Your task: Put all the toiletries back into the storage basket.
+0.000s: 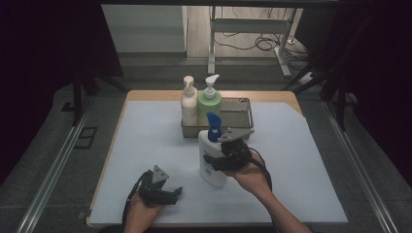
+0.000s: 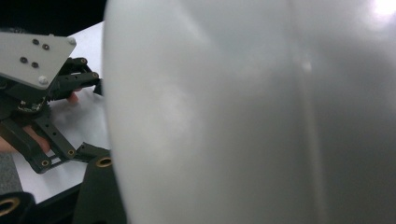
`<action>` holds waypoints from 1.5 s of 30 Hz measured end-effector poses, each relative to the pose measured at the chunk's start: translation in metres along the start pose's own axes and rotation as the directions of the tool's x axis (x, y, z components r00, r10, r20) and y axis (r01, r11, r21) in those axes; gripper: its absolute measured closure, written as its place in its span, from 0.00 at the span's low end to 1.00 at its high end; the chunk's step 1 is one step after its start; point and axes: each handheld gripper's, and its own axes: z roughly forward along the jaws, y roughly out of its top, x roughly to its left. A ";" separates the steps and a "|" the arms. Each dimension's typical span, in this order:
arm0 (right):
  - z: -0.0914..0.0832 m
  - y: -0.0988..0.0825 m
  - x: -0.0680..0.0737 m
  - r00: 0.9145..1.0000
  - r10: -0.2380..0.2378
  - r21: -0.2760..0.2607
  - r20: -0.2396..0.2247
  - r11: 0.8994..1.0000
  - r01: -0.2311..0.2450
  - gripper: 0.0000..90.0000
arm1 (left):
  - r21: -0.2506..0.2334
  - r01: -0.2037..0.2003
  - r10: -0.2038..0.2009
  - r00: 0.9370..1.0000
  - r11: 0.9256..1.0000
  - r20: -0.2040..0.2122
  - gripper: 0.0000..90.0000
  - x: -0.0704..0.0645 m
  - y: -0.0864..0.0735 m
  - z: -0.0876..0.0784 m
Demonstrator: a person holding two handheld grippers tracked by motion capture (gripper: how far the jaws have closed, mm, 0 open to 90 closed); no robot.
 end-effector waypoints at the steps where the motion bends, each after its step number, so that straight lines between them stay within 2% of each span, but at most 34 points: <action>1: -0.002 0.001 -0.001 1.000 0.007 0.001 0.000 1.000 -0.007 0.44 | 0.000 0.000 0.000 1.000 1.000 0.000 0.12 0.000 0.000 0.000; 8: -0.013 0.006 -0.011 1.000 0.012 0.000 0.009 1.000 -0.012 0.44 | 0.000 0.000 0.000 1.000 1.000 0.001 0.12 0.000 0.000 0.000; 15: -0.025 0.015 -0.023 0.999 0.038 -0.016 0.021 0.999 -0.038 0.45 | 0.001 -0.001 0.001 1.000 1.000 0.001 0.12 0.000 0.000 0.000; 27: -0.042 0.030 -0.044 0.996 0.053 -0.033 0.075 0.998 -0.050 0.45 | 0.003 -0.004 0.004 1.000 1.000 0.001 0.12 0.000 0.000 0.000; 37: -0.054 0.049 -0.060 0.990 0.064 -0.056 0.126 0.997 -0.057 0.45 | 0.009 -0.008 0.008 1.000 1.000 0.002 0.12 0.001 0.000 -0.001; 45: -0.058 0.063 -0.076 0.982 0.085 -0.073 0.167 0.995 -0.074 0.45 | 0.009 -0.007 0.007 1.000 1.000 0.002 0.12 0.001 0.000 -0.001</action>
